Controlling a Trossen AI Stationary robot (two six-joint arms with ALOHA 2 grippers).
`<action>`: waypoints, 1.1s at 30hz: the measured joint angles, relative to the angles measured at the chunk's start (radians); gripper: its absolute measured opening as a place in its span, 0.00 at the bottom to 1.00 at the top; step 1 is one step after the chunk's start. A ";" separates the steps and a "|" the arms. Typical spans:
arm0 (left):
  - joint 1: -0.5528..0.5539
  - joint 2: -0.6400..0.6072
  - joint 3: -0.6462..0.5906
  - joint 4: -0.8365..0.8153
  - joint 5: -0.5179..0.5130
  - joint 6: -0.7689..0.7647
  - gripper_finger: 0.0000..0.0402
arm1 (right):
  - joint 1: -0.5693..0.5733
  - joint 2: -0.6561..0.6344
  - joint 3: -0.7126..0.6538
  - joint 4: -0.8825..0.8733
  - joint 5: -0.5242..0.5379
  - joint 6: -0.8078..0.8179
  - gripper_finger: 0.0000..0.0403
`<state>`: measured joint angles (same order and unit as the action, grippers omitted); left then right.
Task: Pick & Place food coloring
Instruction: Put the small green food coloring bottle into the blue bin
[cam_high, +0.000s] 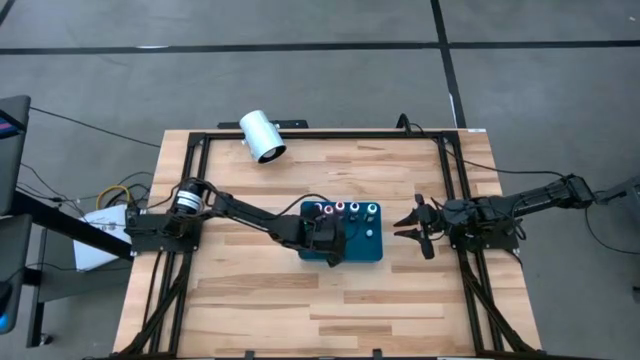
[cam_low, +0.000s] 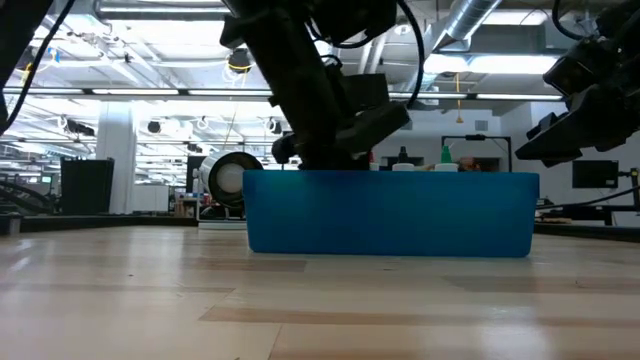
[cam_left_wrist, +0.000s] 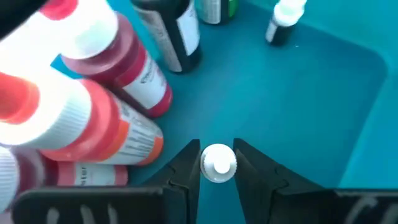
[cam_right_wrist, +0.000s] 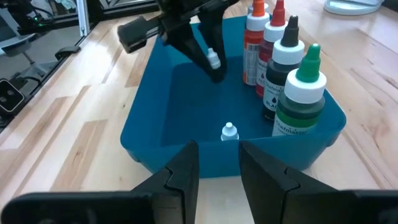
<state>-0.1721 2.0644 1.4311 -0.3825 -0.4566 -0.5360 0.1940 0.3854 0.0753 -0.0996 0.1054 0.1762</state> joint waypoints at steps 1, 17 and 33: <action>0.003 0.000 0.000 -0.005 0.000 0.000 0.18 | 0.000 0.001 0.000 0.001 0.000 0.000 0.25; 0.030 0.000 0.000 -0.039 0.031 -0.003 0.18 | 0.000 0.000 0.000 -0.005 0.000 0.000 0.25; 0.030 0.000 0.000 -0.057 0.029 -0.002 0.18 | 0.000 0.000 0.000 -0.005 0.000 0.000 0.25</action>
<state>-0.1421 2.0644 1.4311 -0.4393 -0.4272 -0.5385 0.1940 0.3851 0.0753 -0.1046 0.1055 0.1764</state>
